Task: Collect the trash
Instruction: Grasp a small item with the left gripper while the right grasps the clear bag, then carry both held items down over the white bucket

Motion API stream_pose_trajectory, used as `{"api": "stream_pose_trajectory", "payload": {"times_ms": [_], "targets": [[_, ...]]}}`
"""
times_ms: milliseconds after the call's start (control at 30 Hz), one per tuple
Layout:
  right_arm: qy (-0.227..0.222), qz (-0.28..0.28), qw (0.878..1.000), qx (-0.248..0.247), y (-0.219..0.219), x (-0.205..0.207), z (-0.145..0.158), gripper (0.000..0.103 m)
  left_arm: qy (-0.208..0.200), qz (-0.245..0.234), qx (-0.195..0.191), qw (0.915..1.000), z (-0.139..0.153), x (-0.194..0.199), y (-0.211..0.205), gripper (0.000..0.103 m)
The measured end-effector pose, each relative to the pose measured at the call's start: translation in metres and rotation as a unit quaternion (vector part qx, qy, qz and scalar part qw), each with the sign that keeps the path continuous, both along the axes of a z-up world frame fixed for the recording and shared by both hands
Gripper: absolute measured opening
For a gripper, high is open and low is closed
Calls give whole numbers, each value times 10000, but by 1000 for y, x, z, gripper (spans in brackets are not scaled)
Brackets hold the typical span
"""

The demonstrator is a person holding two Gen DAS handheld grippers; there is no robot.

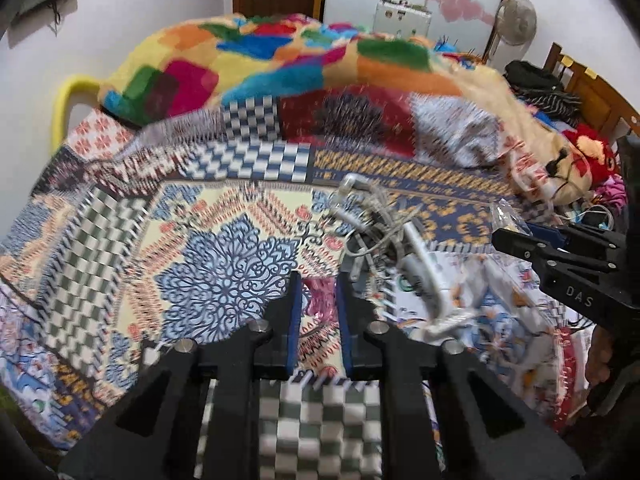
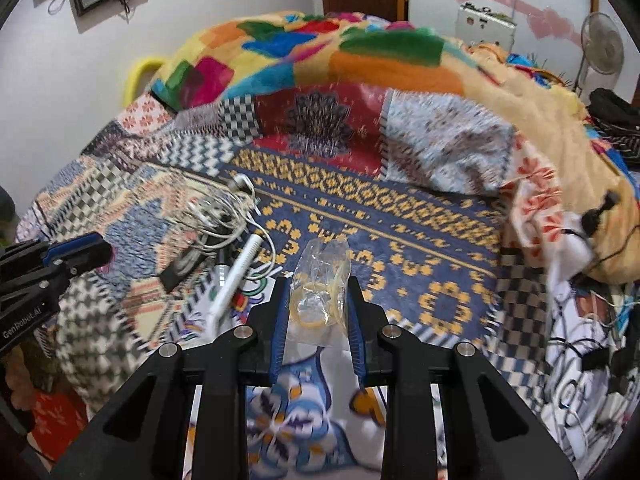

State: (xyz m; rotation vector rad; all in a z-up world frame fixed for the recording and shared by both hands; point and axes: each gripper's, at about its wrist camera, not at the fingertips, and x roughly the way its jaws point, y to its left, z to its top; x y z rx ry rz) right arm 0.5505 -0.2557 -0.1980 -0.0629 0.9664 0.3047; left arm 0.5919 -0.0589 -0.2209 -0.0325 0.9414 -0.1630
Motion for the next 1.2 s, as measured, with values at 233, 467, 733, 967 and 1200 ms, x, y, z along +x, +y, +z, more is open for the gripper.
{"api": "stream_pose_trajectory", "payload": {"times_ms": [233,467,733,967,1200], "targets": [[-423,-6,9990,120,-1,-38,63,24,-393,60,-121,9991,63,-38,4,5],[-829,178,9961,238,12,-82,120,24,-824,134,-187,9963,123,-86,15,5],[-1096,535,9919,365,44,-134,158,24,-1159,354,-33,9926,167,-151,40,5],[-1143,887,9886,409,74,-175,170,24,-1152,647,5,9912,174,-208,71,5],[-1112,1339,9841,344,113,-214,168,24,-1102,874,42,9900,166,-261,100,5]]}}
